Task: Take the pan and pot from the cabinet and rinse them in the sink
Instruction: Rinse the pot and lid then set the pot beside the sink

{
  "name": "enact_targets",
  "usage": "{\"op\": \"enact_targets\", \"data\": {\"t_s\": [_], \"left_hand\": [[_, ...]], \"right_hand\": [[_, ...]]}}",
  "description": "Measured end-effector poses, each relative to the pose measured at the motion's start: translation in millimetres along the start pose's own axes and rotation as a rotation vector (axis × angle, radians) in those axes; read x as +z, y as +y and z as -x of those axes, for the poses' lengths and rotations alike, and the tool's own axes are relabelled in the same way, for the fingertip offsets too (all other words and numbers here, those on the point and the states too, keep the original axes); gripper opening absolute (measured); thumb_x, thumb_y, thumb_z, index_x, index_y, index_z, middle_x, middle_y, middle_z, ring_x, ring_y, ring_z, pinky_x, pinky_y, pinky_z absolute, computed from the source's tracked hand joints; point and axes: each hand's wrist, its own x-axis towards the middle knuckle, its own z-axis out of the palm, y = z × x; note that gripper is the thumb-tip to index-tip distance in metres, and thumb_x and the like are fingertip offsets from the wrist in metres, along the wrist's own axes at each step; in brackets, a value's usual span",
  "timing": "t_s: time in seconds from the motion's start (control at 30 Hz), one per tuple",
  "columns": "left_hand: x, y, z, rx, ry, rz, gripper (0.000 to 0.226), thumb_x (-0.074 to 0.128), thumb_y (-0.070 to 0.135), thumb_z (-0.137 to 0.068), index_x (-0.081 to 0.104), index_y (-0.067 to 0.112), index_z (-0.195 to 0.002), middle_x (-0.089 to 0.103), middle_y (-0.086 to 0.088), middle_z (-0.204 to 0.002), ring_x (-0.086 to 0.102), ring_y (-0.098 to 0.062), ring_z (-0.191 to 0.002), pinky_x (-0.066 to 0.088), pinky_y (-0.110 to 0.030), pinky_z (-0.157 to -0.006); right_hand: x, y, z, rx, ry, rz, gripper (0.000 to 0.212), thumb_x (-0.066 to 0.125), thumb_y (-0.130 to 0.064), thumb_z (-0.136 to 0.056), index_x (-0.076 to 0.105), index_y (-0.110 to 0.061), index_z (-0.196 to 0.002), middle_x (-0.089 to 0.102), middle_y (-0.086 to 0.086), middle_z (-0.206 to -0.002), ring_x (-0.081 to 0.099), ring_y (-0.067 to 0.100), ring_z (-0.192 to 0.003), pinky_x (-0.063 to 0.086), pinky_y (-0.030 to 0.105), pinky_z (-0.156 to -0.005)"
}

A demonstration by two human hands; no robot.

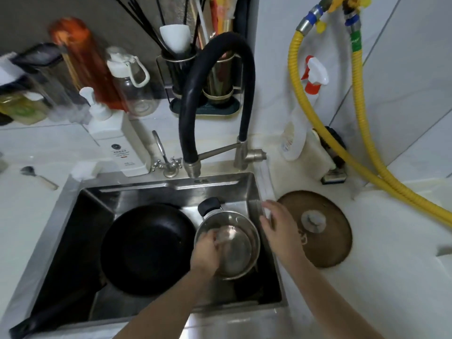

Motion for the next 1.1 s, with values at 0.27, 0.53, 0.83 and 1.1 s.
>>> {"op": "enact_targets", "data": {"t_s": [0.27, 0.53, 0.83, 1.1], "left_hand": [[2.3, -66.1, -6.8, -0.388, -0.146, 0.12, 0.053, 0.059, 0.023, -0.09, 0.04, -0.002, -0.133, 0.052, -0.021, -0.133, 0.046, -0.032, -0.127, 0.037, -0.029, -0.099], [17.3, -76.1, -27.4, -0.457, -0.184, 0.263, 0.032, 0.061, 0.03, -0.085, 0.059, 0.011, -0.11, 0.067, -0.013, -0.107, 0.064, -0.027, -0.1, 0.049, -0.029, -0.08], [22.7, -85.2, -42.1, -0.388, -0.086, 0.409, 0.044, 0.062, 0.016, -0.085, 0.058, 0.018, -0.128, 0.068, -0.009, -0.117, 0.061, -0.025, -0.112, 0.043, -0.023, -0.089], [4.5, -77.4, -38.3, -0.349, -0.092, 0.424, 0.043, 0.064, 0.029, -0.072, 0.068, 0.022, -0.115, 0.073, -0.008, -0.098, 0.069, -0.03, -0.09, 0.057, -0.035, -0.081]], "right_hand": [[104.5, 16.7, 45.0, 0.244, -0.455, 0.017, 0.039, 0.056, -0.01, -0.088, 0.057, -0.011, -0.127, 0.06, 0.012, -0.126, 0.056, 0.027, -0.117, 0.039, 0.027, -0.099], [141.7, 31.0, 34.9, 0.322, -0.51, 0.075, 0.035, 0.054, -0.011, -0.087, 0.06, -0.012, -0.122, 0.066, 0.013, -0.118, 0.059, 0.027, -0.115, 0.044, 0.033, -0.099], [159.5, 36.3, 27.5, 0.344, -0.484, 0.052, 0.034, 0.054, -0.009, -0.088, 0.062, -0.014, -0.121, 0.064, 0.008, -0.123, 0.057, 0.022, -0.119, 0.04, 0.026, -0.102], [142.7, 23.7, 19.5, 0.312, -0.428, 0.067, 0.034, 0.052, -0.008, -0.09, 0.06, -0.012, -0.122, 0.064, 0.007, -0.123, 0.057, 0.022, -0.117, 0.034, 0.014, -0.093]]}}
